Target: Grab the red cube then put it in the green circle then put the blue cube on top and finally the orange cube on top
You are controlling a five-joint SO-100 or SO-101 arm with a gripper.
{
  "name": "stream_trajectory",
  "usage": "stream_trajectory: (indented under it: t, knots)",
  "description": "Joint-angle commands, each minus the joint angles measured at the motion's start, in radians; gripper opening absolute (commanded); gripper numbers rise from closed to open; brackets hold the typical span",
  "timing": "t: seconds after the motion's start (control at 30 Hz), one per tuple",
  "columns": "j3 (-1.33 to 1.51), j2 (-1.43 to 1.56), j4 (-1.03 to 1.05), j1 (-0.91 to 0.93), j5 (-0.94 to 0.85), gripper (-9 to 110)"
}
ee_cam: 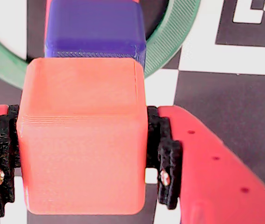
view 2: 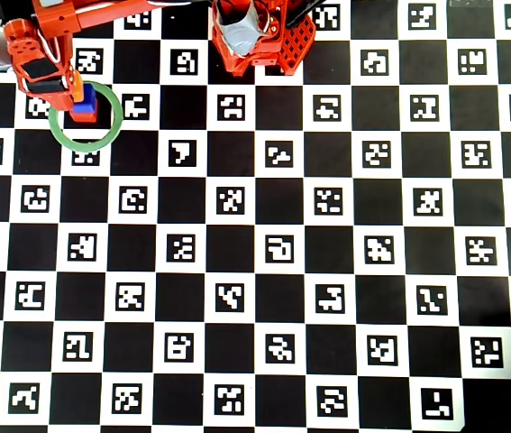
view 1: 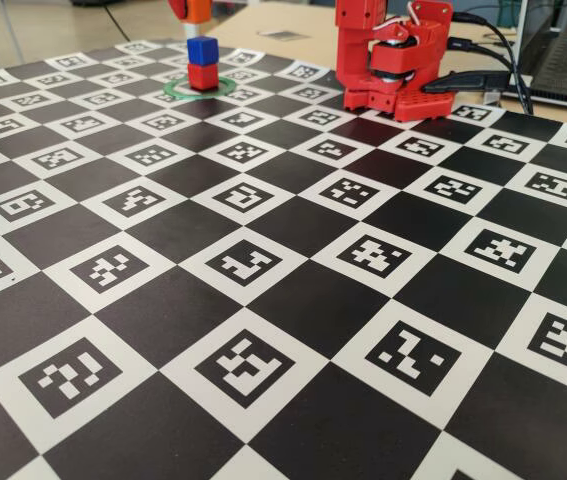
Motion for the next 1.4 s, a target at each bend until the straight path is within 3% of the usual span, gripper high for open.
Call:
stream_trajectory:
  t: [0.0, 1.37]
  knots:
    - [-0.040, 0.031, -0.014, 0.008, 0.002, -1]
    - [0.037, 0.049, -0.048, 0.008, 0.015, -1]
